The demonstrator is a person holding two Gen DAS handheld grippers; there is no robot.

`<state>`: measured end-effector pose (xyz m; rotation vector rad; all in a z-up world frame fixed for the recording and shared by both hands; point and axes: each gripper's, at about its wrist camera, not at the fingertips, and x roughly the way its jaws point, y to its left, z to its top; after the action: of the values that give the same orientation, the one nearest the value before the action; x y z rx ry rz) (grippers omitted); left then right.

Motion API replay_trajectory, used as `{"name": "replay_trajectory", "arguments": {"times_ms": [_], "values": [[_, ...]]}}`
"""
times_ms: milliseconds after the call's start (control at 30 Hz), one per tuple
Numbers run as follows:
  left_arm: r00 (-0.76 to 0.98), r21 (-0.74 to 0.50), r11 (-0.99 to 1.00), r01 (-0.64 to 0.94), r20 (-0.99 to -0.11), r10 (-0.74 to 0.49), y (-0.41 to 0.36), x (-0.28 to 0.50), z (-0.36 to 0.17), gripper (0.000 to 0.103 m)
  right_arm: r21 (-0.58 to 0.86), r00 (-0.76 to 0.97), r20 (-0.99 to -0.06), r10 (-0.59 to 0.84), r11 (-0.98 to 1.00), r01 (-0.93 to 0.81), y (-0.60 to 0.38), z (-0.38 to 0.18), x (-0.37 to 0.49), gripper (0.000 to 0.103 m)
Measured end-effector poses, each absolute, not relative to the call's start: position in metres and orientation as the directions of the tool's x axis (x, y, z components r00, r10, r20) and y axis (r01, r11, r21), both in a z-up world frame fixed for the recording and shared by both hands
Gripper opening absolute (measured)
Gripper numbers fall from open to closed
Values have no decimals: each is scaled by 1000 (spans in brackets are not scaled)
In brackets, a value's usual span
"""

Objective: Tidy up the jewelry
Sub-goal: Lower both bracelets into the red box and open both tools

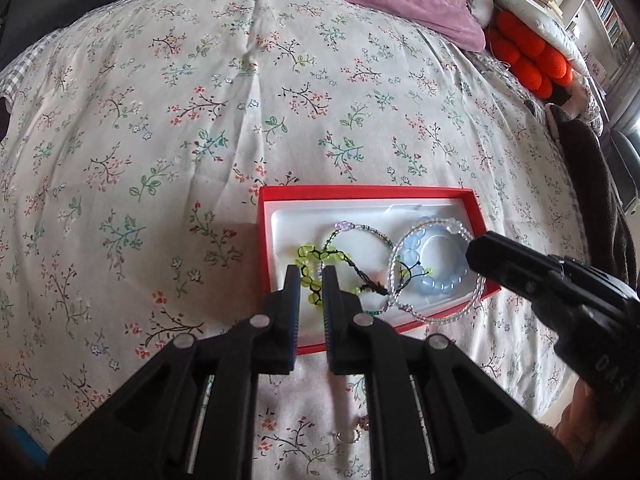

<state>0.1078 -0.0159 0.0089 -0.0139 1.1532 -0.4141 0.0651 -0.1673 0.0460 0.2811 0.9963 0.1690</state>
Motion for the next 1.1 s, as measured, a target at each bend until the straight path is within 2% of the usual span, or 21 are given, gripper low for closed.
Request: {"name": "replay_trajectory", "arguments": {"times_ms": [200,467,567,633,667,700,733,767,833,1000,1100], "values": [[350,-221,918,328,-875,-336,-21,107,12,12,256,509,-841,184,964,76,-196,28,70,4],[368,-215,914,345,-865,-342,-24,105,17,12,199,518,-847,119,975,101,-206,27,66,5],[376,-213,912,350,-860,-345,-23,102,22,14,204,520,-845,123,974,102,-207,32,64,16],[375,-226,908,352,-855,-358,-21,99,26,24,210,513,-848,135,973,91,-207,35,63,22],[378,-228,907,353,-852,-361,-20,98,28,36,206,510,-850,135,975,86,-206,36,61,33],[384,-230,906,354,-848,-365,-19,96,32,46,201,509,-851,132,976,83,-205,38,60,54],[391,-231,905,357,-843,-370,-18,94,35,50,199,512,-849,130,977,80,-205,40,57,64],[396,-232,903,362,-838,-375,-18,92,38,53,199,525,-841,130,977,78,-204,43,54,68],[401,-235,899,370,-832,-383,-16,87,44,57,190,532,-837,127,980,65,-203,48,49,68],[418,-213,905,367,-832,-366,-13,75,49,80,173,535,-836,118,983,54,-204,54,37,69],[407,-196,913,357,-847,-341,-11,70,46,85,160,535,-839,104,985,59,-205,53,30,74]]}}
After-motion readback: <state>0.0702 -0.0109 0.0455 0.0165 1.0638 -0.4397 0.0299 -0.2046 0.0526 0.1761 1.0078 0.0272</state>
